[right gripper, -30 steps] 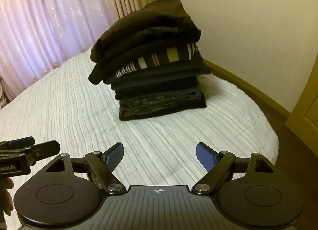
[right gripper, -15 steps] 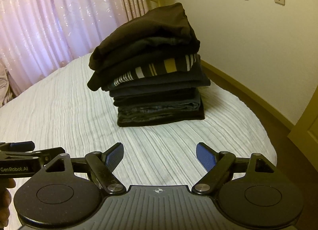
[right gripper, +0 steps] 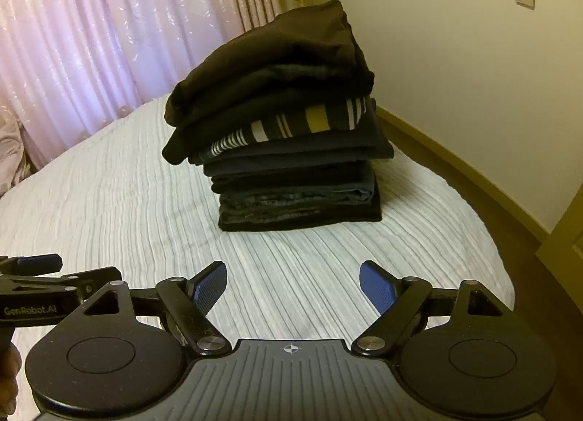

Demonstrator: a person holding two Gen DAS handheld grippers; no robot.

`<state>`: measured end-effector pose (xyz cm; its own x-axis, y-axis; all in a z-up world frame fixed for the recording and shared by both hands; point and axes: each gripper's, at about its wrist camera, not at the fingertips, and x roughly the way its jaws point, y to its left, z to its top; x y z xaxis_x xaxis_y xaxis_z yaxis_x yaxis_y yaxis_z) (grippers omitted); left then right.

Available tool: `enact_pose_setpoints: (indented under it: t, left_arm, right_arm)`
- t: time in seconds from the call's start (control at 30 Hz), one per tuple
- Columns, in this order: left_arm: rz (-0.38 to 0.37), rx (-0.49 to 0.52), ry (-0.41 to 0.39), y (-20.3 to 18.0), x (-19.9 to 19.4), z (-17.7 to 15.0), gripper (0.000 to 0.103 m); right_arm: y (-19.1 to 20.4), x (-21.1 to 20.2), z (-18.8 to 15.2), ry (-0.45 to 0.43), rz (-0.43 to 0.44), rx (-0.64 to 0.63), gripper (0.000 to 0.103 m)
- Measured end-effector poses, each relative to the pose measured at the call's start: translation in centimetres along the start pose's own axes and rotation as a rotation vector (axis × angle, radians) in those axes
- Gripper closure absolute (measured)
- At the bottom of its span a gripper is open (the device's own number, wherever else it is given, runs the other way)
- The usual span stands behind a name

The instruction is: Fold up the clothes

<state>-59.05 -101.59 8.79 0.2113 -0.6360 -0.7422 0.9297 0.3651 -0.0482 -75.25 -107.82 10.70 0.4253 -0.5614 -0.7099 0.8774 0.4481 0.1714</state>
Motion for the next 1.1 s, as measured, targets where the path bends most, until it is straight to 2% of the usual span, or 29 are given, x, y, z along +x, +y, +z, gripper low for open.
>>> enact_pose_setpoints:
  t: [0.63,0.97,1.1]
  left_arm:
    - [0.038,0.029,-0.007,-0.2,-0.14,-0.16,0.002]
    - [0.032,0.03,-0.014,-0.06,-0.36,-0.42,0.002]
    - [0.025,0.034,-0.045,-0.07,-0.75,-0.55,0.002]
  right_arm:
    - [0.54,-0.36,0.67,-0.025,-0.058,-0.059,0.02]
    - [0.86,-0.3,0.75,-0.023,-0.041,-0.061,0.02]
    - [0.92,-0.29,0.78,-0.024,-0.04,-0.063,0.02]
